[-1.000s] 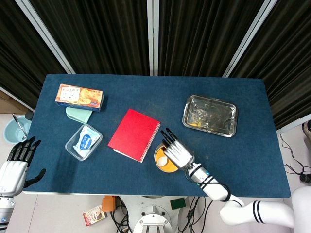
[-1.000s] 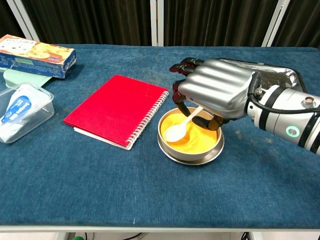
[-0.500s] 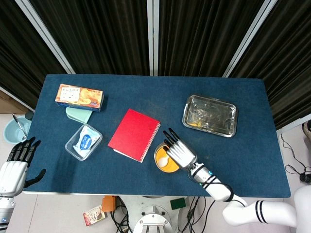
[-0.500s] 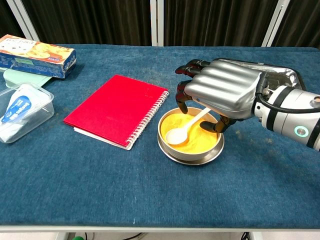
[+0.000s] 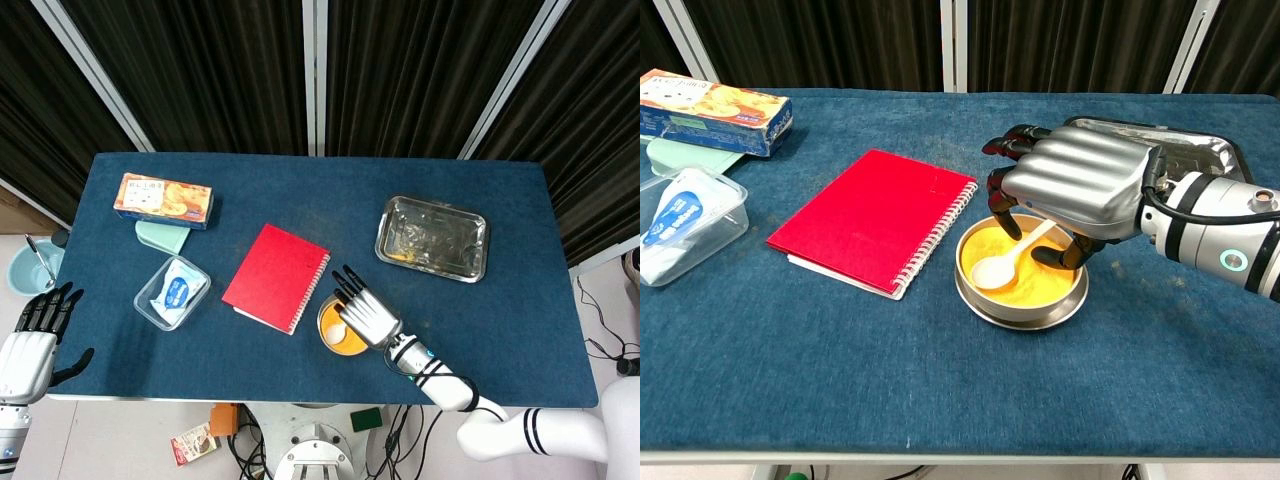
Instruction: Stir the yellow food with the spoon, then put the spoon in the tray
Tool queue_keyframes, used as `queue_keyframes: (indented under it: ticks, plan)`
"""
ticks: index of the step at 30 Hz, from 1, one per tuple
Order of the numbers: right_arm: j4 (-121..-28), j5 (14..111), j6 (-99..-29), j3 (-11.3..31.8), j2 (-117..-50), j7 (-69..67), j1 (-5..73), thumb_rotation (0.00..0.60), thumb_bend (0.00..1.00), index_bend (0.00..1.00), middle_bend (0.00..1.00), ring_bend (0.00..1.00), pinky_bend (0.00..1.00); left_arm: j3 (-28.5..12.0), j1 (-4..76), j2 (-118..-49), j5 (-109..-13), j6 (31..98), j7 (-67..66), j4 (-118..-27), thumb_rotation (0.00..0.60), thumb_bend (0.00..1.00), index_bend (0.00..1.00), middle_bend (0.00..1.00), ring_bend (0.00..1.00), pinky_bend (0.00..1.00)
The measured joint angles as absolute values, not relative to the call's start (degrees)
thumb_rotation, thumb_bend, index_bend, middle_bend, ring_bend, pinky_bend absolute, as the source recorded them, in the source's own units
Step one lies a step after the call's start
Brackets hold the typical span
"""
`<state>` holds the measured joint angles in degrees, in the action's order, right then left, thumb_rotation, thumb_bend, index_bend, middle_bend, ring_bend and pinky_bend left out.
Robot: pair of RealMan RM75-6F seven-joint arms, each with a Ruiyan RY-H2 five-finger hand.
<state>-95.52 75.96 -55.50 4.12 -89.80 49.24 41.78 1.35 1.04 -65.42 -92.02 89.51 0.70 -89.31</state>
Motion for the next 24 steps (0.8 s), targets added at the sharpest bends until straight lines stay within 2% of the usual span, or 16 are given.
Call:
queue_keyframes:
  ticks: [24]
  plan:
    - [-94.91, 75.63, -56.40, 3.29, -90.19, 48.42, 42.73, 0.600, 0.42, 0.57, 0.27, 0.00, 0.00, 1.33, 1.07, -65.43, -91.90, 89.40, 0.41, -89.33, 0.600, 0.23, 0.03, 0.01, 0.01, 0.08]
